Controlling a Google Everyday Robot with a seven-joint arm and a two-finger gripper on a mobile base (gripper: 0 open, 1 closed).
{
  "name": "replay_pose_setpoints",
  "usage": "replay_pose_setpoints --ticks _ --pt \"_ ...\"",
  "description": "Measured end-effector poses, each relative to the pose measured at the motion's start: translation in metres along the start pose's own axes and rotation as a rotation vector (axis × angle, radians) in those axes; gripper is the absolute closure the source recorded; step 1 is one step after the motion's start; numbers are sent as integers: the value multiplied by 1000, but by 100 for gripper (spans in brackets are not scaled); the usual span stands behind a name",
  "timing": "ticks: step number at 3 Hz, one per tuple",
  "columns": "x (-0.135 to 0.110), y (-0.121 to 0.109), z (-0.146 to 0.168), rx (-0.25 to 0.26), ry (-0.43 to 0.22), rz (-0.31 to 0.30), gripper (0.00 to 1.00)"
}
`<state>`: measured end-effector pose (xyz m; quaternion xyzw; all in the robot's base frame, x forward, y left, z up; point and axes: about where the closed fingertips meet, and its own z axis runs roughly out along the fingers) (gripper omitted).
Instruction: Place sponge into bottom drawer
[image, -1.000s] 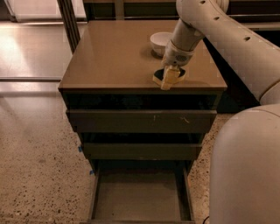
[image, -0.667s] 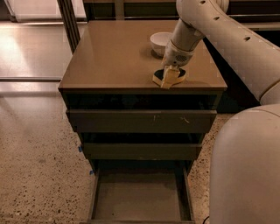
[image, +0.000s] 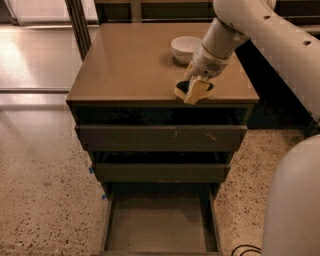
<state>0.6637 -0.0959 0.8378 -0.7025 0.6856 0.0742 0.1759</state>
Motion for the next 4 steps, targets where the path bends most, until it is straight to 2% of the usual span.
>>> replay_pose_setpoints --ticks 1,2,3,4 --pt "-9 49 -15 -30 -33 17 100" --pt "-20 92 -14 -49 -46 30 100" --pt "-20 91 -14 -48 -46 30 100" --pt "-9 105 -1 -45 -6 61 100"
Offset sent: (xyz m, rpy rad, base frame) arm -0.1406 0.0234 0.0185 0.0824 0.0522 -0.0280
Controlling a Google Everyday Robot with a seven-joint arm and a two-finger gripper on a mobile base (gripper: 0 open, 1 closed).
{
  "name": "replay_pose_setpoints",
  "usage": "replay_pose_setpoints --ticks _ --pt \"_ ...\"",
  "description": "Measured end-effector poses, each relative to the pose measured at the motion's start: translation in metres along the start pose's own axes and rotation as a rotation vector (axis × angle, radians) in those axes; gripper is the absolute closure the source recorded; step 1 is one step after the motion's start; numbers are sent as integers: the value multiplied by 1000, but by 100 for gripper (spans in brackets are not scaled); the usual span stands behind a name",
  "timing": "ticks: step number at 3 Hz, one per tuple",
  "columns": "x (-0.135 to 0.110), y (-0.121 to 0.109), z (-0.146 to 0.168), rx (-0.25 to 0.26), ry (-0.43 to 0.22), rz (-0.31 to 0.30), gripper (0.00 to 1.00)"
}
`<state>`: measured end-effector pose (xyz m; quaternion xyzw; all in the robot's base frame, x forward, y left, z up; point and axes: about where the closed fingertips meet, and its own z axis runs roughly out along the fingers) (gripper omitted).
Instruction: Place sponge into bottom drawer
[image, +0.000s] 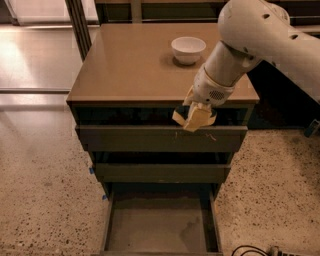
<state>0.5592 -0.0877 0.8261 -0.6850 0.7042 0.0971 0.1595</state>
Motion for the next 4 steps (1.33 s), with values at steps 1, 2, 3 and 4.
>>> replay_pose_setpoints --ticks 1,2,3,4 --pt "22 22 20 42 67 72 100" --pt "37 66 51 35 127 125 100" --pt "37 66 51 36 126 125 100" --pt "42 71 63 31 105 150 100"
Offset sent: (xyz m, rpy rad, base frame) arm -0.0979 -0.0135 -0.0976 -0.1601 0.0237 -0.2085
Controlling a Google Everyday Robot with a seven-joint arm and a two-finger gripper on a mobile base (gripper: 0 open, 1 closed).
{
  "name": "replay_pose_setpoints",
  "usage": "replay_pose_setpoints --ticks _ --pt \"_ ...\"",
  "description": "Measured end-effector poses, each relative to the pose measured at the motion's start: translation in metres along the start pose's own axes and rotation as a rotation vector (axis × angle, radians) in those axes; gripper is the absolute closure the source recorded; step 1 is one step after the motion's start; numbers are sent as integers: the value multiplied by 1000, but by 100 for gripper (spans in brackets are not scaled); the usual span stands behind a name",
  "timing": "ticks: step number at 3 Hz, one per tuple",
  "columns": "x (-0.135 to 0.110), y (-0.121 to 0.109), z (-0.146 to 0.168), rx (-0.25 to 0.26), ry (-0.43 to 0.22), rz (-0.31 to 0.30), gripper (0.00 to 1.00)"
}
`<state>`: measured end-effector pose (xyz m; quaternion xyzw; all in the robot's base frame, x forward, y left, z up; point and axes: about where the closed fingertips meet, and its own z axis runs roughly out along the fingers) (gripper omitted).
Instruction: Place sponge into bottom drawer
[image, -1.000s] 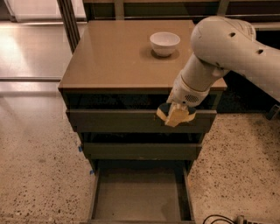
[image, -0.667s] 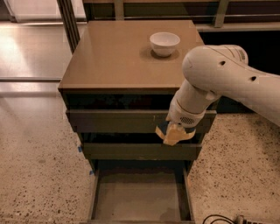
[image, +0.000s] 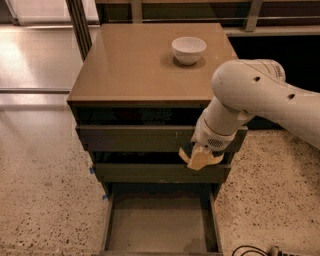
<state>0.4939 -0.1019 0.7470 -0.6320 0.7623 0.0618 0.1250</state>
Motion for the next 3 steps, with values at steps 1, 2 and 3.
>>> replay_pose_setpoints --ticks 1,2,3 --pt "18 24 71 -53 -71 91 100" --pt "21 33 147 -78 -142 147 100" --pt "21 33 147 -78 -142 147 100"
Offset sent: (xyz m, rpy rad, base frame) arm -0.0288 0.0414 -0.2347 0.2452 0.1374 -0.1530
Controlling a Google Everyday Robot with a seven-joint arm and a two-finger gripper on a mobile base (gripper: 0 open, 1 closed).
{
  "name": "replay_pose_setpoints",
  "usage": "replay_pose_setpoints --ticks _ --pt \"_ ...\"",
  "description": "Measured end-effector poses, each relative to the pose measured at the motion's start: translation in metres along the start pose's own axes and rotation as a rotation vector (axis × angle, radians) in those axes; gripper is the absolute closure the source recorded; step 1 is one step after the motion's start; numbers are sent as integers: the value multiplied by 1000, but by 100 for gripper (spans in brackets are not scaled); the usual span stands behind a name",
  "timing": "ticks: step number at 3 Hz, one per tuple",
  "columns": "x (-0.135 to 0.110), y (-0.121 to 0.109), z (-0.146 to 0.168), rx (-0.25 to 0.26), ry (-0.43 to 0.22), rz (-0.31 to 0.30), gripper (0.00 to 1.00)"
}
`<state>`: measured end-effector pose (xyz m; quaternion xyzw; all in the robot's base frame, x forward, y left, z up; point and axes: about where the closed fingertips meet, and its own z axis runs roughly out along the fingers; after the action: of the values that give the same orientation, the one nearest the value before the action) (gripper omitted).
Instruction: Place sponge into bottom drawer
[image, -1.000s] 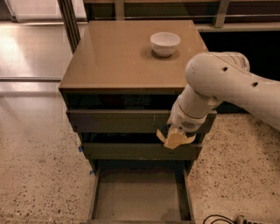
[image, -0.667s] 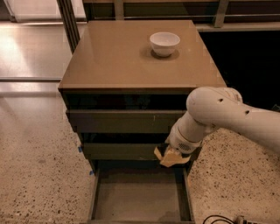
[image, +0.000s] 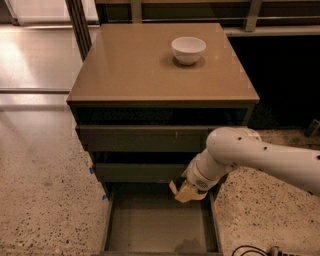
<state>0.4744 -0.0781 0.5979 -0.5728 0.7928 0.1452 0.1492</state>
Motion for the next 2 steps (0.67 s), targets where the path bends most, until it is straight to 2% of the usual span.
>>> replay_pose_setpoints --ticks 1,2 --pt "8 0 19 17 50 29 100" --pt "28 3 68 44 141 31 100"
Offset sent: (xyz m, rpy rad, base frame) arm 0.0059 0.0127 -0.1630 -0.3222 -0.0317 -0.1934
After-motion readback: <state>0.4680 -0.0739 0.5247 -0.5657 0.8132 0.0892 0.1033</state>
